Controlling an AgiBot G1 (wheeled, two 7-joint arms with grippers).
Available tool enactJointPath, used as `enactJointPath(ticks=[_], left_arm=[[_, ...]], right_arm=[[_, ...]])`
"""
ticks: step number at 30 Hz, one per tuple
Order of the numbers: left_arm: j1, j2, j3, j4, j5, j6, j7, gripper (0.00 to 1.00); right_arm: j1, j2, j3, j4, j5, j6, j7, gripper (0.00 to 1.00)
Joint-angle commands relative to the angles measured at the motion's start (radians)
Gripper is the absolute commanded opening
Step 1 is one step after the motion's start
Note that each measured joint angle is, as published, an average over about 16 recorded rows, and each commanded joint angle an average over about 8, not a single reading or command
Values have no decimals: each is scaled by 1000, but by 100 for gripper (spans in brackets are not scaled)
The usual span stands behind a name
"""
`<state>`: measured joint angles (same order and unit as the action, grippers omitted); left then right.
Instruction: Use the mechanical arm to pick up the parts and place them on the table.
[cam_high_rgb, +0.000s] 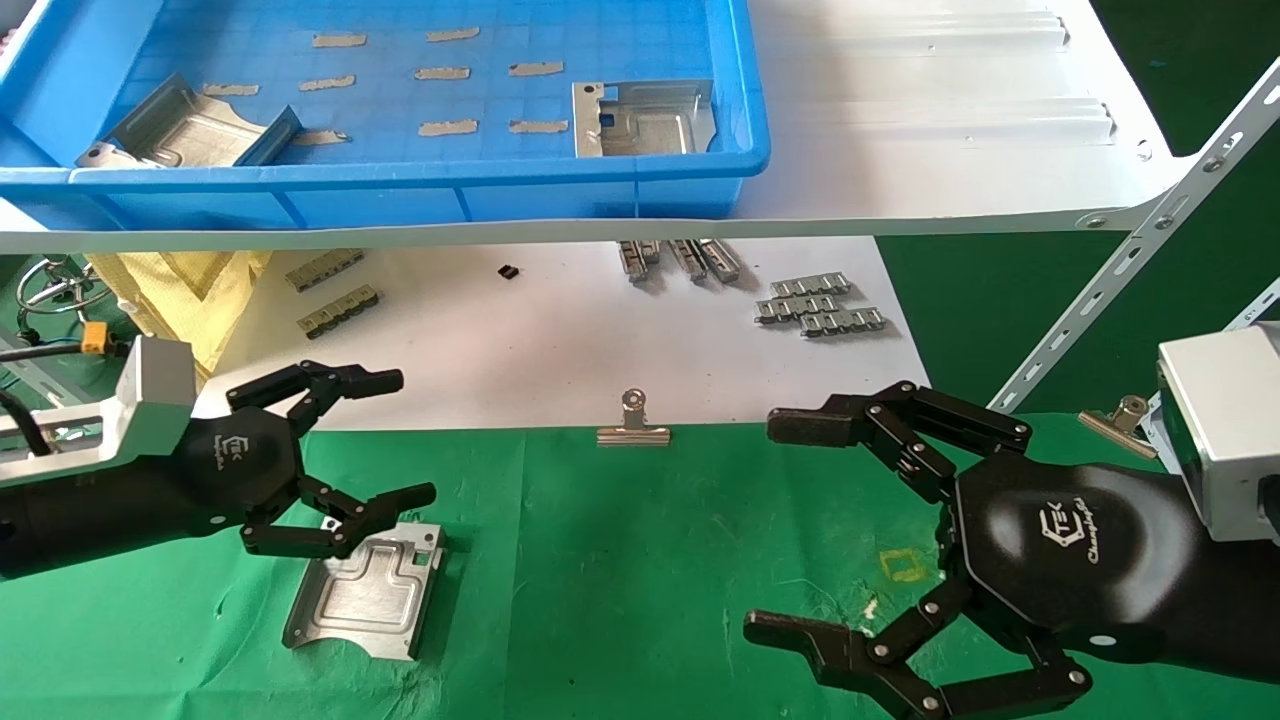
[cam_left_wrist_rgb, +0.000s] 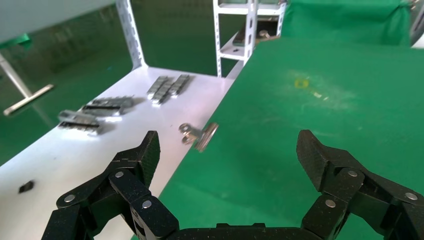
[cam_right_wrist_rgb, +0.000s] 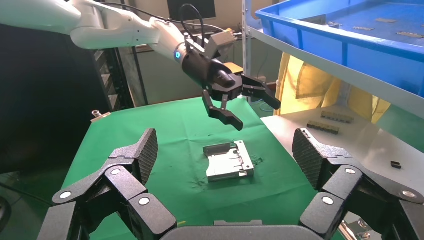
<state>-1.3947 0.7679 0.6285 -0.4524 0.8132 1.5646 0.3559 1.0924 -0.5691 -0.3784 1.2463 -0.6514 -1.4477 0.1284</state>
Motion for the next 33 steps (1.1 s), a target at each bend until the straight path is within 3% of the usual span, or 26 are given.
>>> enactJointPath(ticks=[1, 33], left_arm=[[15, -8, -17, -40, -4, -3, -26, 100], [263, -129, -286, -682, -68, -57, -446, 100]], right_arm=[[0, 0, 0, 0, 0, 0, 0, 100], [0, 0, 0, 0, 0, 0, 0, 100]])
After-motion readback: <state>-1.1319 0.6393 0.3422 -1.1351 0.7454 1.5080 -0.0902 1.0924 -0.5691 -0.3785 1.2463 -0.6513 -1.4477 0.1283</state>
